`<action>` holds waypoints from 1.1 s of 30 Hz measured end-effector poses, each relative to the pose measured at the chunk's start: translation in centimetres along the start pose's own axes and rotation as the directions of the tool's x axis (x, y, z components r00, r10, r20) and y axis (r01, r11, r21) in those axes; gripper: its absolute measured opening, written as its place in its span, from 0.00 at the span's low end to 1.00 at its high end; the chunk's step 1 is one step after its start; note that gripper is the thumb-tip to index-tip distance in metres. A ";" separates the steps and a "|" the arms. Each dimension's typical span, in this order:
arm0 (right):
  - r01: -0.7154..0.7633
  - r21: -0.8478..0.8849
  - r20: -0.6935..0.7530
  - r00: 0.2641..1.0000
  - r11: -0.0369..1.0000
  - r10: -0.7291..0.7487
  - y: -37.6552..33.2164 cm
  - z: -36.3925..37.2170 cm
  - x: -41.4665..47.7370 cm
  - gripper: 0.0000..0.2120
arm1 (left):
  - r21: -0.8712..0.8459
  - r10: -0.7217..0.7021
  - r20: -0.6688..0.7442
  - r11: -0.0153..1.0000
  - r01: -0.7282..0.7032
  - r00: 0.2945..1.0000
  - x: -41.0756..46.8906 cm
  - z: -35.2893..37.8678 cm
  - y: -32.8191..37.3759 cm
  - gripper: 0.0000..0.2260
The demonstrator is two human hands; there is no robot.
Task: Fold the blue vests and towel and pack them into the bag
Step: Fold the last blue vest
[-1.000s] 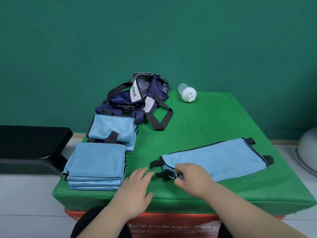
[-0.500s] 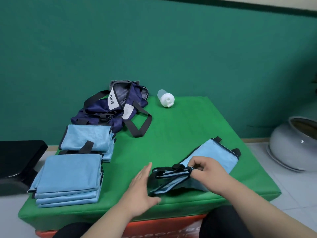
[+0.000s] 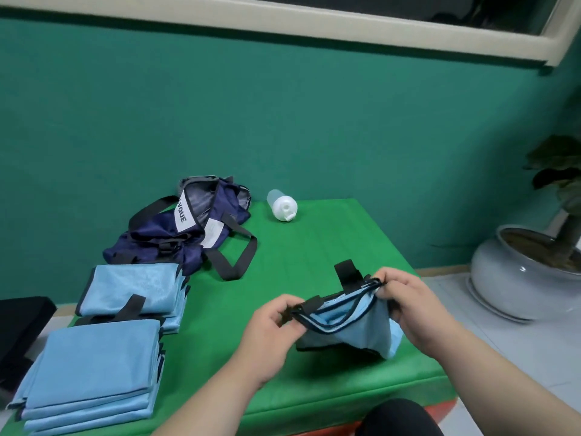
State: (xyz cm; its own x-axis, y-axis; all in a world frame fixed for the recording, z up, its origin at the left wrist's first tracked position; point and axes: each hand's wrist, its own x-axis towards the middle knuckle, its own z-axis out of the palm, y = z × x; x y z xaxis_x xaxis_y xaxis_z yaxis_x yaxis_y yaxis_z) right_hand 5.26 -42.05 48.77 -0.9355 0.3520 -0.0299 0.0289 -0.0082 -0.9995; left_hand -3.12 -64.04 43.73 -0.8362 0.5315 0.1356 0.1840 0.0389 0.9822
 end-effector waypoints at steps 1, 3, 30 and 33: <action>0.004 0.052 -0.011 1.000 0.999 -0.003 -0.5 -0.1 0.2 0.06 | -0.052 -0.009 -0.027 0.999 0.008 1.000 0.4 0.1 1.0 0.07; 0.011 0.141 -0.031 0.999 0.990 -0.007 -1.6 0.1 0.5 0.07 | -0.133 -0.045 -0.069 0.990 0.036 0.997 1.3 0.2 3.3 0.05; 0.000 0.172 -0.116 0.993 0.985 0.020 -8.0 7.2 6.5 0.16 | -0.225 -0.234 -0.197 0.956 0.189 0.952 7.5 -7.7 10.5 0.05; -0.077 0.104 -0.127 0.988 0.992 0.090 -4.9 7.3 9.9 0.14 | -0.214 -0.305 -0.218 0.942 0.260 0.927 9.6 -7.8 6.8 0.04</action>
State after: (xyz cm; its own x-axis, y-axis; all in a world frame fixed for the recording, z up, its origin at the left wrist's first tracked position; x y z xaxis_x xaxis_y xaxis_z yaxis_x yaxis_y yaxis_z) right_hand -6.74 -45.36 53.35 -0.8770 0.4655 -0.1195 0.0646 -0.1323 -0.9891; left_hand -13.90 -65.31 52.68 -0.9438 0.2968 -0.1454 -0.1543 -0.0065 0.9880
